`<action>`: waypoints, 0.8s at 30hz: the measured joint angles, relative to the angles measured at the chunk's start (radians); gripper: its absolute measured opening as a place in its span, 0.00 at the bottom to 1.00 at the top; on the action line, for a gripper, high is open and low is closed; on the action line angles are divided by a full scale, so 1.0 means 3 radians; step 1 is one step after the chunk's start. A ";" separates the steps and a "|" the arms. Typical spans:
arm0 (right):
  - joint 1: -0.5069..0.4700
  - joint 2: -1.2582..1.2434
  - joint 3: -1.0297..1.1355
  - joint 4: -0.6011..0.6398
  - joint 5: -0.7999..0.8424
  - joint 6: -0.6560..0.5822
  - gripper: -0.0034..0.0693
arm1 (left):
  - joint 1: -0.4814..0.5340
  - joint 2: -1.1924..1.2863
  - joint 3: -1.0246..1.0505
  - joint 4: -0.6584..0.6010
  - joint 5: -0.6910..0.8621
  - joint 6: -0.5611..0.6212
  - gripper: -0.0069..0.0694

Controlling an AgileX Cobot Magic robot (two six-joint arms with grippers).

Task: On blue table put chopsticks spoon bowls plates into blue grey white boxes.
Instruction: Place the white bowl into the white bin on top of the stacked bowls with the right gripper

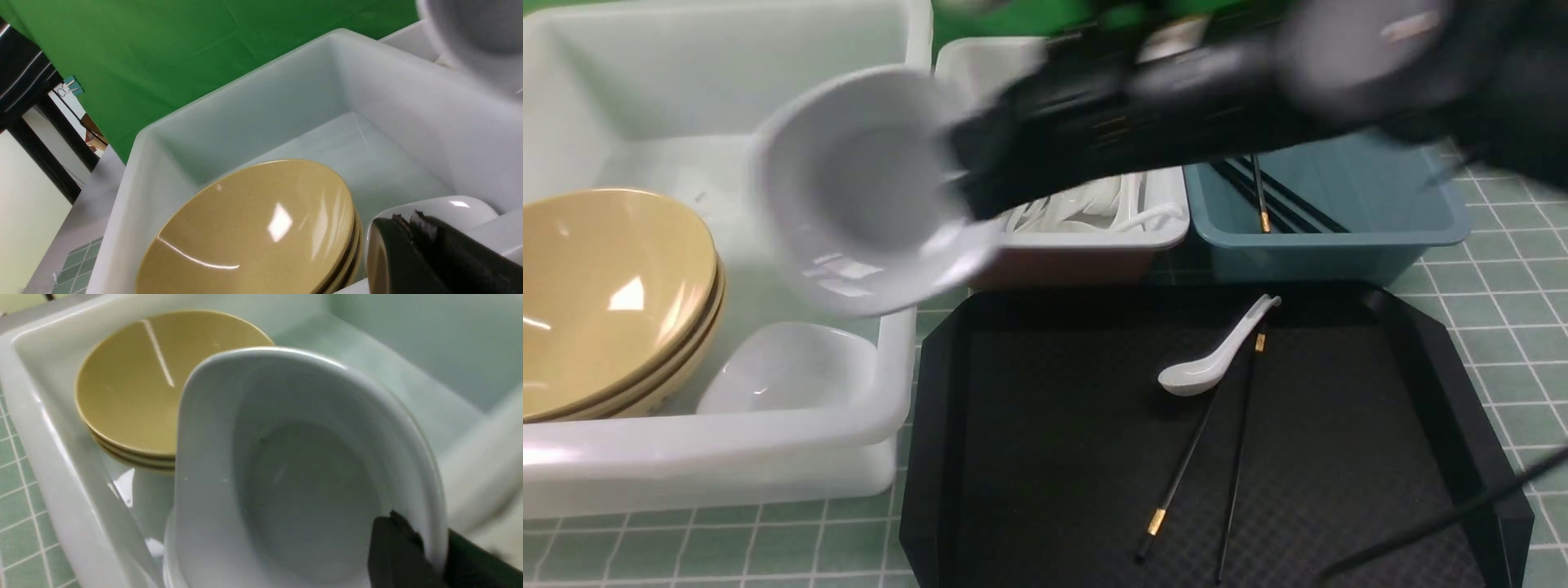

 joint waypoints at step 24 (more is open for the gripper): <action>-0.0338 -0.0005 -0.0442 -0.0916 0.1372 0.0900 0.76 | 0.0000 0.0000 0.0010 0.0000 0.0000 -0.0076 0.09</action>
